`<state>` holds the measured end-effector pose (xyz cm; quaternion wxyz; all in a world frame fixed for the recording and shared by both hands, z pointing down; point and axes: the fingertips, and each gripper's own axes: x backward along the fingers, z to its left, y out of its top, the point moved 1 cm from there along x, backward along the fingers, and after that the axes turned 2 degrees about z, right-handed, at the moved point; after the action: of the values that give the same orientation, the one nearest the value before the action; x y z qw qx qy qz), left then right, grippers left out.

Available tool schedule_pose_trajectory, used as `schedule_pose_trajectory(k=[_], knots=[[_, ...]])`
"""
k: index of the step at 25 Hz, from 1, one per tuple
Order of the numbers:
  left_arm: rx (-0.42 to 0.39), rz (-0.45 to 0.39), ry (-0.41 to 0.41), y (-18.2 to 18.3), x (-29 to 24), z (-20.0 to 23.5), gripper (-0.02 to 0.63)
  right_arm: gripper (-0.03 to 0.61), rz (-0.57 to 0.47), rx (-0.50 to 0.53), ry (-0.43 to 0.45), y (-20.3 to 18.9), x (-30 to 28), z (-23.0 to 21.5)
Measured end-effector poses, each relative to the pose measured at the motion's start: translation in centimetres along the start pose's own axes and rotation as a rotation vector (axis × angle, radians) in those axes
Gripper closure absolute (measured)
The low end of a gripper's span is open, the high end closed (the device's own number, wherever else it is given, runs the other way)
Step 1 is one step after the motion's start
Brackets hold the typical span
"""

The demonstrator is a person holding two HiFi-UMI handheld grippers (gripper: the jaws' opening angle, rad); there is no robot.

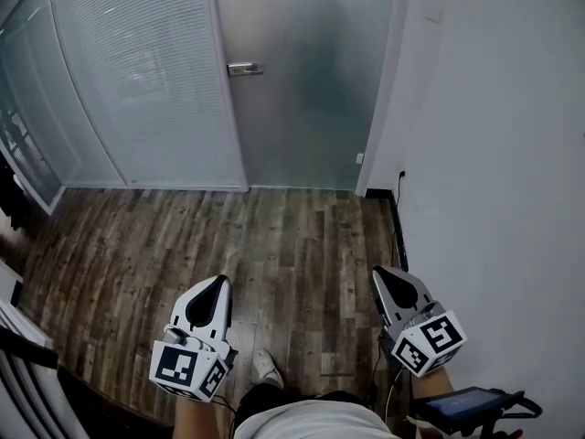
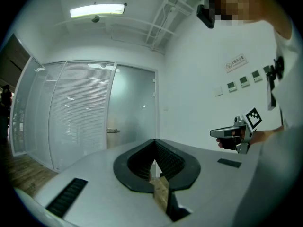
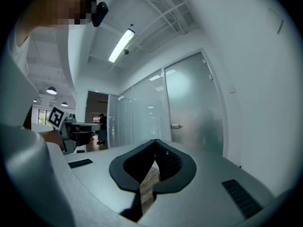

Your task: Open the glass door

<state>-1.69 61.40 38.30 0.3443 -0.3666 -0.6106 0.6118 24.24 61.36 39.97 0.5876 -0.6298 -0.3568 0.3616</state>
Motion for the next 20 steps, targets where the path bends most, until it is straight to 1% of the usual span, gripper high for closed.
schedule_pose_trajectory(k=[2,4,9,12,15,20], knots=[[-0.003,-0.006,0.001,0.2,-1.5,1.2,0.614,0.577,0.003,0.002,0.000,0.4,-2.1,-0.9],[-0.003,-0.012,0.009,0.1,-2.2,3.2,0.614,0.577,0.000,0.002,0.003,0.6,-4.4,-0.8],[0.006,-0.030,0.053,0.4,-3.7,10.3,0.614,0.577,-0.004,0.042,0.034,1.8,-11.5,1.6],[0.005,-0.028,0.054,0.7,-5.0,13.6,0.614,0.577,-0.012,0.043,0.047,2.6,-15.5,2.5],[0.007,-0.021,0.050,0.5,-5.9,16.4,0.614,0.577,-0.013,0.041,0.056,2.7,-18.8,3.6],[0.023,0.000,0.049,-0.1,-7.7,19.5,0.614,0.577,0.026,0.033,0.071,1.9,-22.8,4.2]])
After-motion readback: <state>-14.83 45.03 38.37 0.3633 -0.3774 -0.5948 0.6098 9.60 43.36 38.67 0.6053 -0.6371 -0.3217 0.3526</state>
